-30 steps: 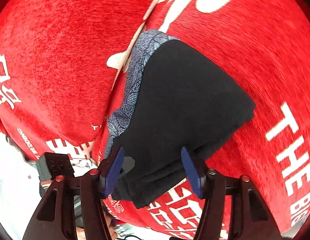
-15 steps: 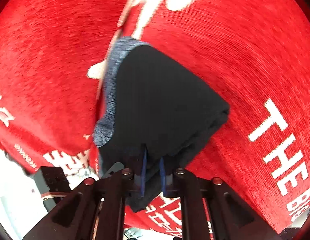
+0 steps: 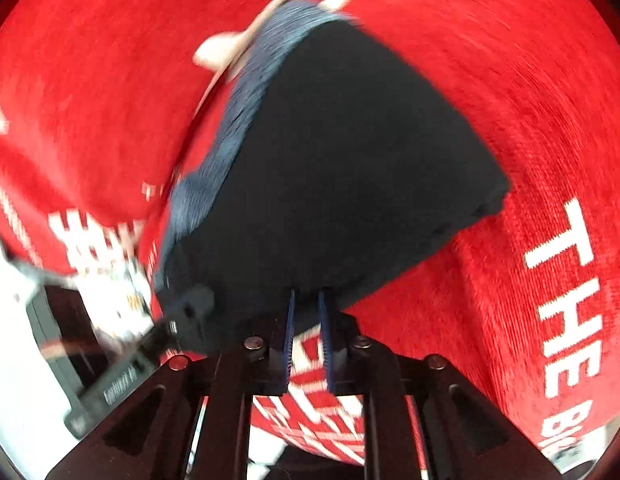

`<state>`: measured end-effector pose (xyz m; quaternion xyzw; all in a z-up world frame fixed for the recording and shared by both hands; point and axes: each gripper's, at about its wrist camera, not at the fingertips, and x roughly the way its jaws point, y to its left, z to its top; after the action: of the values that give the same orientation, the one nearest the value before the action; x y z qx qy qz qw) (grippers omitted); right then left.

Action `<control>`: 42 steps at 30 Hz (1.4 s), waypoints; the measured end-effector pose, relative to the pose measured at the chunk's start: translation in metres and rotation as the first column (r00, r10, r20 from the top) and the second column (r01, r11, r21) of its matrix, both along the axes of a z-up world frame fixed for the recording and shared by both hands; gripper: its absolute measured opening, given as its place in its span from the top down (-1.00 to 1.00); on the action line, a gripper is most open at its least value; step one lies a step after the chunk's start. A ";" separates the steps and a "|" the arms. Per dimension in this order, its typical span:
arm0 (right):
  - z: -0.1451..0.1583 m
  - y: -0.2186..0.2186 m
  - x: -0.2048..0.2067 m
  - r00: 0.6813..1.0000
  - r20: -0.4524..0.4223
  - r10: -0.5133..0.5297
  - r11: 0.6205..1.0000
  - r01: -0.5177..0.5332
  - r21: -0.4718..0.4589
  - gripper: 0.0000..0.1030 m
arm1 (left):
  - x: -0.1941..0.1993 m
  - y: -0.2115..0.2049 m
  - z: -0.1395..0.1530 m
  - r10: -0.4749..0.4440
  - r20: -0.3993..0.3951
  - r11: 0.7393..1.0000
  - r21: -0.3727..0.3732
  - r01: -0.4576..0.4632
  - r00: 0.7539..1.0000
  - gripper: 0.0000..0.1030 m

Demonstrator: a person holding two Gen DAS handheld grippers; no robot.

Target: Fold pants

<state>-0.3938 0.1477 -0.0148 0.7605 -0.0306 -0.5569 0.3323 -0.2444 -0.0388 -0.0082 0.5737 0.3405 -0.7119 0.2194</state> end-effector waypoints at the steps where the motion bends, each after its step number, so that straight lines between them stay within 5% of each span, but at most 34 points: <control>1: 0.008 -0.006 0.005 0.999 -0.018 0.047 0.999 -0.047 -0.008 0.68 | 0.003 -0.002 0.002 0.003 0.013 1.000 -0.011 -0.003 1.000 -0.35; 4: 0.030 -0.031 0.016 0.985 -0.079 0.154 0.987 -0.157 -0.042 0.68 | 0.014 -0.006 0.005 0.016 0.061 0.999 -0.046 -0.013 0.998 -0.45; 6: 0.040 -0.053 0.020 0.969 -0.134 0.208 0.975 -0.217 -0.057 0.47 | 0.021 -0.008 0.004 0.027 0.087 0.997 -0.068 -0.022 0.996 -0.45; 8: 0.040 -0.078 0.019 0.952 -0.187 0.242 0.966 -0.254 -0.044 0.01 | 0.029 -0.011 0.002 0.046 0.125 0.995 -0.091 -0.035 0.991 -0.45; 12: 0.019 -0.125 0.022 0.931 -0.226 0.286 0.954 -0.299 -0.025 0.01 | 0.043 -0.015 0.001 0.077 0.152 0.992 -0.108 -0.061 0.985 -0.45; 16: -0.019 -0.133 0.036 0.935 -0.153 0.320 0.947 -0.311 0.078 0.02 | 0.060 -0.020 0.001 0.106 0.162 0.989 -0.116 -0.088 0.981 -0.45; 23: 0.000 -0.124 0.071 0.871 -0.229 0.435 0.900 -0.418 0.120 0.02 | 0.085 -0.030 -0.001 0.159 0.176 0.984 -0.111 -0.141 0.971 -0.45; 33: 0.023 -0.123 0.092 0.839 -0.232 0.492 0.870 -0.462 0.173 0.01 | 0.117 -0.037 -0.003 0.235 0.181 0.970 -0.100 -0.220 0.955 -0.45; 39: 0.026 -0.157 0.077 0.800 -0.354 0.484 0.874 -0.430 0.225 0.01 | 0.136 -0.042 -0.005 0.273 0.181 0.961 -0.101 -0.258 0.945 -0.45; 40: 0.022 -0.166 0.074 0.790 -0.370 0.489 0.871 -0.423 0.249 0.09 | 0.139 -0.043 -0.006 0.278 0.183 0.960 -0.100 -0.263 0.943 -0.45; 41: 0.017 -0.174 0.072 0.779 -0.376 0.502 0.863 -0.424 0.274 0.58 | 0.142 -0.044 -0.006 0.282 0.184 0.958 -0.098 -0.268 0.941 -0.45; 42: 0.008 -0.182 0.071 0.770 -0.365 0.523 0.849 -0.432 0.304 0.76 | 0.145 -0.045 -0.006 0.287 0.184 0.957 -0.097 -0.273 0.940 -0.45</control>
<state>-0.3232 -0.0338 -0.0065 0.6289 0.2961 -0.6086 0.3825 -0.0996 -0.0835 -0.0143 0.5786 0.3704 -0.6249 0.3707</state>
